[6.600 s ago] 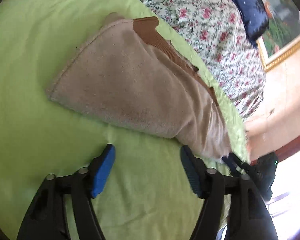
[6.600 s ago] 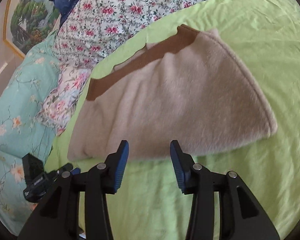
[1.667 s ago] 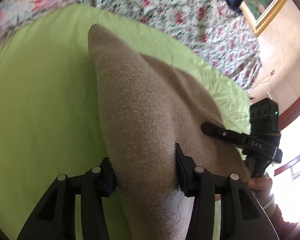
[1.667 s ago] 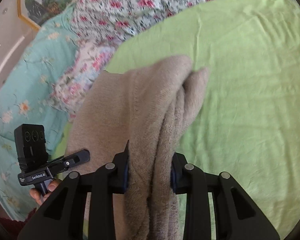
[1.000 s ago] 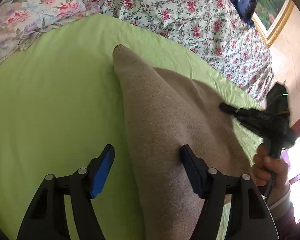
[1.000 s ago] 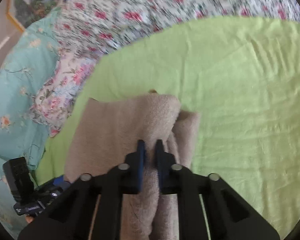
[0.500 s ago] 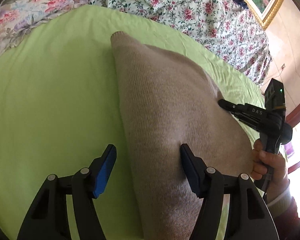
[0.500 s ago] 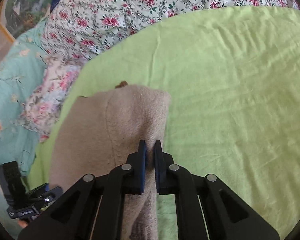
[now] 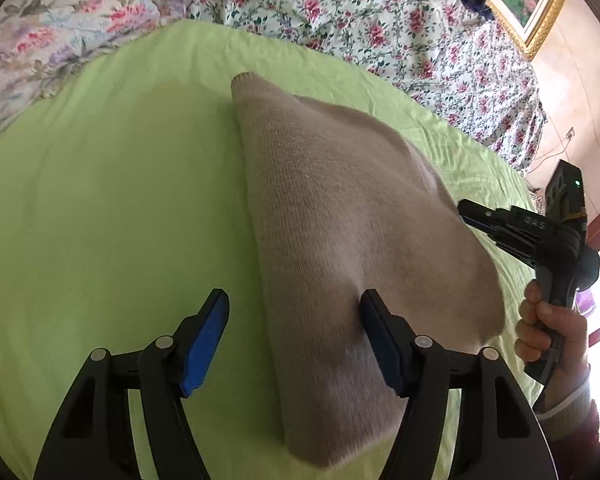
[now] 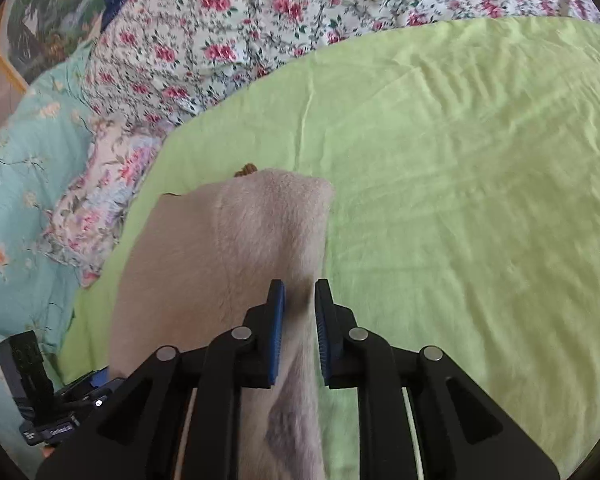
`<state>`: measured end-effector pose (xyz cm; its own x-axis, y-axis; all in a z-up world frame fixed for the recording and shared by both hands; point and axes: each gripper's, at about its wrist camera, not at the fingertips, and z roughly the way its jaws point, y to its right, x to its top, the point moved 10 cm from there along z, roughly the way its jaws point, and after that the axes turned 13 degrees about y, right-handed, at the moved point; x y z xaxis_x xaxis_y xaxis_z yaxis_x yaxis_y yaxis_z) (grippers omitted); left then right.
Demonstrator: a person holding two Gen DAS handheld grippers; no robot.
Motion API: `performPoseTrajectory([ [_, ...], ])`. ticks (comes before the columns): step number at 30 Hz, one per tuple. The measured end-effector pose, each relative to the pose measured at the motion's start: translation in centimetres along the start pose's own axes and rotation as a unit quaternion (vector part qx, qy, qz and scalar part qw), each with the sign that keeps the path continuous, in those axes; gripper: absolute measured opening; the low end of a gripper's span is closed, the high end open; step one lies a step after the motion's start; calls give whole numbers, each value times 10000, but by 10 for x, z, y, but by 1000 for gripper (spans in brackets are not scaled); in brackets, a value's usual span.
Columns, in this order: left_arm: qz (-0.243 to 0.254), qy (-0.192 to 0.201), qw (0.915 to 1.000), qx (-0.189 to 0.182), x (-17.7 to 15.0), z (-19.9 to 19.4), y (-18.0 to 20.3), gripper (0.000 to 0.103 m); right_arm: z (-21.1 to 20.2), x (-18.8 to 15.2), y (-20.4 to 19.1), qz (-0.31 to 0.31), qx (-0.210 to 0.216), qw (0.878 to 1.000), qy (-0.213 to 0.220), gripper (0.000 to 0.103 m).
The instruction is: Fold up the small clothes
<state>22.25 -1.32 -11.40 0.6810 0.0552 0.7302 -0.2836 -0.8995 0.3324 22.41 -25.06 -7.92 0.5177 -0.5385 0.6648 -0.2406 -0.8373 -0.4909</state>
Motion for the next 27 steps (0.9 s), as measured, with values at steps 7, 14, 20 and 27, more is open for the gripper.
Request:
performPoseTrajectory([
  [7,429,305,9982,-300,-21,-58,9,67,-59,-44,-16,-152,394,9991,41,46],
  [14,1094,77,9940,44,-66,-47,14,61,-54,-92,-21,-425,358,9977,-396,46],
  [20,682,47,9955,656,-59,-31,-13,26,-63,-74,-23,-591,300,9977,-130,8],
  [27,659,-90,9950,744,-73,-34,-13,22,-47,-99,5,-651,-149,9966,-478,8],
])
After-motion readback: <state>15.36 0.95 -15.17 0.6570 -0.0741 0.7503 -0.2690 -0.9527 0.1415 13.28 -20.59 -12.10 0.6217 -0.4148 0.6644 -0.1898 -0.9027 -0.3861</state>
